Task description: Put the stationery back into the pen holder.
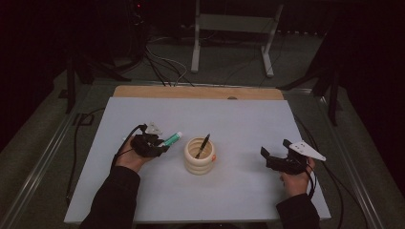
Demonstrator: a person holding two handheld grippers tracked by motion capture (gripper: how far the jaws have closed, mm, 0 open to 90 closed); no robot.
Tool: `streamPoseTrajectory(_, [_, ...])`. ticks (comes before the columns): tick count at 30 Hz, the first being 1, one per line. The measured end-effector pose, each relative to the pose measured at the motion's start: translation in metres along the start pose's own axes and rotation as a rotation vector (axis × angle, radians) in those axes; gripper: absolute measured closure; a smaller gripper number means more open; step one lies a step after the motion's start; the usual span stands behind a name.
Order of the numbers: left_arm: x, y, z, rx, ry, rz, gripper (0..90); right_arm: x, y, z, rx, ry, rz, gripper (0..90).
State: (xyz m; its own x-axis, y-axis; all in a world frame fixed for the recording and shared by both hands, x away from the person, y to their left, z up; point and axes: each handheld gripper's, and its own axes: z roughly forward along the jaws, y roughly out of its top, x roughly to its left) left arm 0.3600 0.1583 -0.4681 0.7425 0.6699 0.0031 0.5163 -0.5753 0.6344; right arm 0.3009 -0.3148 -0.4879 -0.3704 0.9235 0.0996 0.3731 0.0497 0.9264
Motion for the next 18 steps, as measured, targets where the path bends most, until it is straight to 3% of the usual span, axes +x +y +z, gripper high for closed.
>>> streamPoseTrajectory(9, [-0.001,0.005,-0.011,-0.022,0.010,0.010,66.2,0.000,0.000,0.000,0.001,0.001,0.001,0.0])
streamPoseTrajectory(18, [-0.002,0.010,-0.019,-0.026,-0.009,0.030,66.1,0.000,0.000,0.000,0.002,0.001,0.004,0.0])
